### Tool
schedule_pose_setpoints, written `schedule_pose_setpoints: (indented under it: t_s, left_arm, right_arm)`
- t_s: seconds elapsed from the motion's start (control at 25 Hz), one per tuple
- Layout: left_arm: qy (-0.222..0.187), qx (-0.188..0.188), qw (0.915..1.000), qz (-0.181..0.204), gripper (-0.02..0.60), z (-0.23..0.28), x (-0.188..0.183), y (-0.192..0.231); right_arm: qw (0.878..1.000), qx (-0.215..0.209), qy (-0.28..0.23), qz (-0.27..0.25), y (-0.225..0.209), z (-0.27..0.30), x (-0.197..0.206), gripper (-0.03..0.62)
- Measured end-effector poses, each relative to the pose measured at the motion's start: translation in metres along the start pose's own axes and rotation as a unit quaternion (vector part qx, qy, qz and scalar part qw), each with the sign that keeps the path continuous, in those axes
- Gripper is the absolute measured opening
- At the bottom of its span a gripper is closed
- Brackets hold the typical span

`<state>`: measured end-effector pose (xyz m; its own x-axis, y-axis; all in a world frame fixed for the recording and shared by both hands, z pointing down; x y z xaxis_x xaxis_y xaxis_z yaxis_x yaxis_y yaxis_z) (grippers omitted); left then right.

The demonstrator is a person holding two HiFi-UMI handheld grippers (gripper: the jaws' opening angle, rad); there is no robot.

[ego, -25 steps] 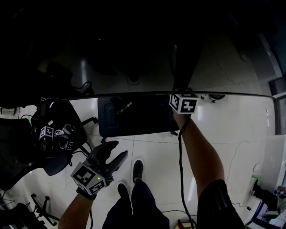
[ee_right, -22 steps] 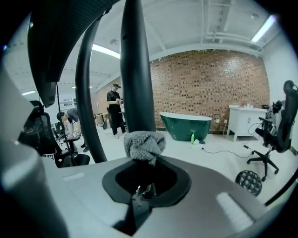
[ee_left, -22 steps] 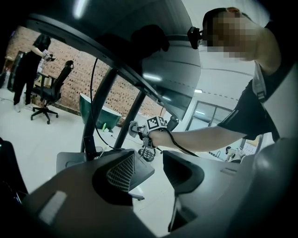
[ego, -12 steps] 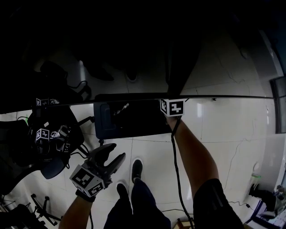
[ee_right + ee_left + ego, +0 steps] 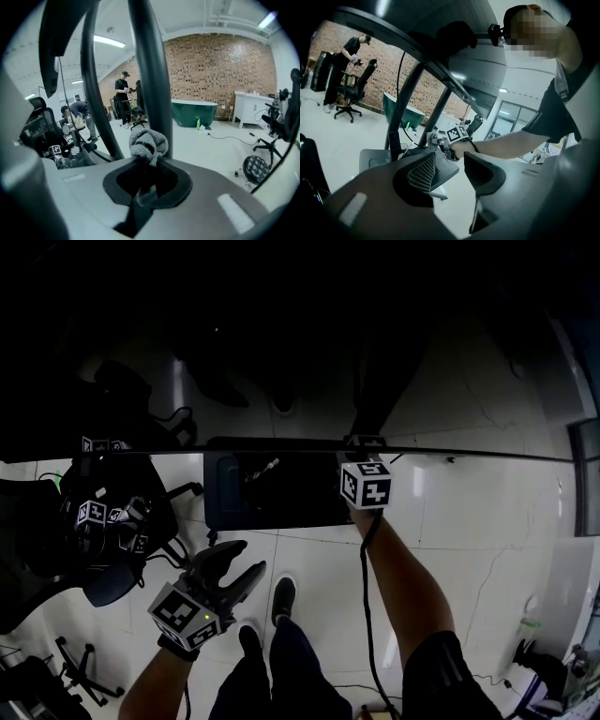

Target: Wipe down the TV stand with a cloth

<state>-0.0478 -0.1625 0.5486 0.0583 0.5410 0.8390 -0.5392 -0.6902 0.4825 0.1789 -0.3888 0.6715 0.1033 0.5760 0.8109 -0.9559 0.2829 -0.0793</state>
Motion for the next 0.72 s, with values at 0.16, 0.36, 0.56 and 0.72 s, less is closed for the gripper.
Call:
schedule_pose_setpoints:
  t_s: [0.16, 0.36, 0.56, 0.72]
  left_arm:
    - [-0.009, -0.003, 0.9999, 0.007, 0.215, -0.009, -0.007, -0.003]
    - [-0.01, -0.006, 0.9999, 0.003, 0.213, -0.017, -0.005, -0.007]
    - [-0.011, -0.019, 0.9998, -0.002, 0.213, -0.025, 0.003, -0.002]
    - [-0.005, -0.025, 0.9997, -0.007, 0.213, -0.026, 0.011, 0.0]
  right_arm:
    - [0.999, -0.03, -0.01, 0.005, 0.03, -0.041, 0.02, 0.029]
    - [0.997, -0.054, 0.046, -0.037, 0.073, -0.035, 0.059, 0.029]
    - [0.989, -0.066, 0.078, -0.107, 0.109, 0.005, 0.064, 0.029]
    - [0.975, -0.067, 0.072, -0.202, 0.125, 0.037, 0.052, 0.029]
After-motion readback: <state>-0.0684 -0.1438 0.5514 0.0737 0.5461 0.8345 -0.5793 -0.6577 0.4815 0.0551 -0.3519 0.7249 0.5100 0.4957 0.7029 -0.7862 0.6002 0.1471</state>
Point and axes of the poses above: the fingertips, and each gripper's own axes: z forward along the fingers, y to its left, x out of its underside, the point moved 5 cm from there along -z, backward along the fingers, and after that the axes turned 6 degrees about x, right-handed, at the moved point
